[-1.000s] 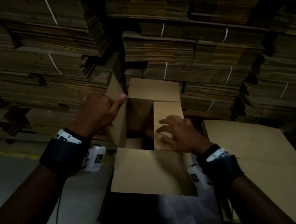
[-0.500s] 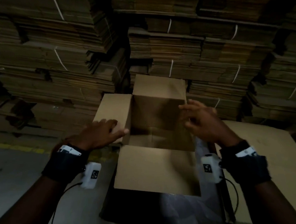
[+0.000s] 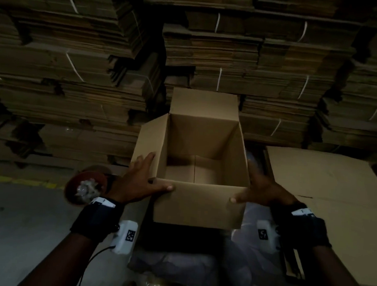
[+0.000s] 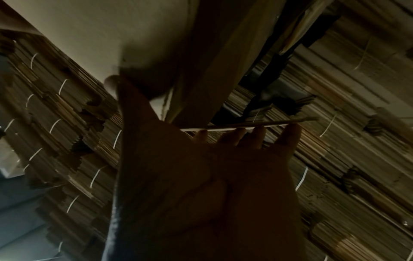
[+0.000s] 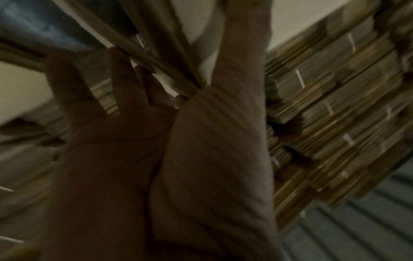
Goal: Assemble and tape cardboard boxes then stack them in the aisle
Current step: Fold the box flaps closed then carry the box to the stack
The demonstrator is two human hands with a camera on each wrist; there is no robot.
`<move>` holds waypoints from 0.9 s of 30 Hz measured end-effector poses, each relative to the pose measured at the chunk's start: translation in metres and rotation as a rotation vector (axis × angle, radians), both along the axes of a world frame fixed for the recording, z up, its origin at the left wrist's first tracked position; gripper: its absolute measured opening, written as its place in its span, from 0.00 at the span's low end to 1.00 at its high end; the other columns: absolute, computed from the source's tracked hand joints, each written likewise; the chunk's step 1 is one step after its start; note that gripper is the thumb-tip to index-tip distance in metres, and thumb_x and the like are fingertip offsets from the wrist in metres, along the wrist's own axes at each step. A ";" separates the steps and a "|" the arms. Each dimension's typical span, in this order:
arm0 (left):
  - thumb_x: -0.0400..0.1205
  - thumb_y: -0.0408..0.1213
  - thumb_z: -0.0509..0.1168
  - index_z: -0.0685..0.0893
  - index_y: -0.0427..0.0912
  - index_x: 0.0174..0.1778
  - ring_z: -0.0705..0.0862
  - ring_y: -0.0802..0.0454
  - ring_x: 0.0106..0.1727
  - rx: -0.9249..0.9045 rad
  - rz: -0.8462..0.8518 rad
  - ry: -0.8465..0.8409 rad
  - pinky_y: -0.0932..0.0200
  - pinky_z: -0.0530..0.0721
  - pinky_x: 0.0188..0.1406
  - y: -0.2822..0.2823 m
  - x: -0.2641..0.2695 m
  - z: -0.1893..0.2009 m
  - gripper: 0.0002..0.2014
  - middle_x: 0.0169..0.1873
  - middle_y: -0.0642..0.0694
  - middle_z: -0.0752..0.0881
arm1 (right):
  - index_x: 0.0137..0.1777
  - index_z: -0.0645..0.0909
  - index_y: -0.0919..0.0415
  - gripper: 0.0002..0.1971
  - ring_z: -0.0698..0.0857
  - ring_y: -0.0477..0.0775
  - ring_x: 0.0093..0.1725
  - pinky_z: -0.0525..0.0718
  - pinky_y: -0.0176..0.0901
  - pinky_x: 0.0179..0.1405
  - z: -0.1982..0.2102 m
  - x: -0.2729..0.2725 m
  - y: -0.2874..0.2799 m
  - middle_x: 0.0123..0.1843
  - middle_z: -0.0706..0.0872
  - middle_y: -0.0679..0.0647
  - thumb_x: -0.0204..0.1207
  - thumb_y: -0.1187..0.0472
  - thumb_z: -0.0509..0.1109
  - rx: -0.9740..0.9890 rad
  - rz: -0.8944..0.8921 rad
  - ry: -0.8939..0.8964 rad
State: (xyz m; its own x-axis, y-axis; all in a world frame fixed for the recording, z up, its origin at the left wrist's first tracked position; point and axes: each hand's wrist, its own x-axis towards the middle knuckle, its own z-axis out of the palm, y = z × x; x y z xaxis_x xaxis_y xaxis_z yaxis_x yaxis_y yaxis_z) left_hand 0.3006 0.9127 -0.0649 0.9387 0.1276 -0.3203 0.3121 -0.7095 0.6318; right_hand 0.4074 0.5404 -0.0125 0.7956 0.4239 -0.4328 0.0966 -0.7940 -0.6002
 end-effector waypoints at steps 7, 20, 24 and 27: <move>0.58 0.88 0.59 0.32 0.66 0.85 0.38 0.34 0.88 0.006 -0.028 0.015 0.29 0.52 0.84 -0.033 0.003 0.010 0.66 0.88 0.37 0.39 | 0.85 0.57 0.47 0.54 0.80 0.59 0.72 0.83 0.49 0.63 0.028 -0.001 0.005 0.75 0.75 0.56 0.66 0.58 0.88 -0.184 -0.002 -0.051; 0.77 0.69 0.66 0.48 0.54 0.89 0.38 0.41 0.88 0.091 0.431 -0.382 0.23 0.45 0.79 -0.034 -0.049 0.003 0.51 0.88 0.41 0.38 | 0.60 0.87 0.64 0.19 0.88 0.56 0.52 0.84 0.52 0.52 0.038 -0.027 0.165 0.55 0.90 0.56 0.85 0.47 0.69 -0.036 0.340 -0.274; 0.78 0.66 0.65 0.45 0.46 0.89 0.45 0.37 0.88 -0.118 0.596 -0.303 0.28 0.52 0.81 -0.046 -0.070 -0.015 0.52 0.88 0.39 0.44 | 0.40 0.85 0.53 0.11 0.86 0.44 0.37 0.82 0.49 0.38 0.018 -0.037 0.180 0.37 0.88 0.47 0.81 0.49 0.73 0.013 0.351 -0.284; 0.81 0.66 0.63 0.53 0.43 0.87 0.52 0.35 0.87 -0.163 0.501 -0.229 0.33 0.57 0.81 -0.060 -0.063 -0.018 0.46 0.86 0.36 0.53 | 0.46 0.88 0.58 0.19 0.92 0.54 0.46 0.89 0.62 0.50 0.015 -0.034 0.173 0.43 0.93 0.52 0.73 0.42 0.70 0.072 0.293 -0.222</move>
State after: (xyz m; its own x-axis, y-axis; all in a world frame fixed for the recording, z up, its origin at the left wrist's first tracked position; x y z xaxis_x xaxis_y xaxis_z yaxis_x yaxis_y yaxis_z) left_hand 0.2373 0.8523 -0.0832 0.8238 0.5411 -0.1689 0.4279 -0.3982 0.8114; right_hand 0.3738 0.7132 0.0025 0.7071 0.6706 -0.2241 0.4473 -0.6698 -0.5927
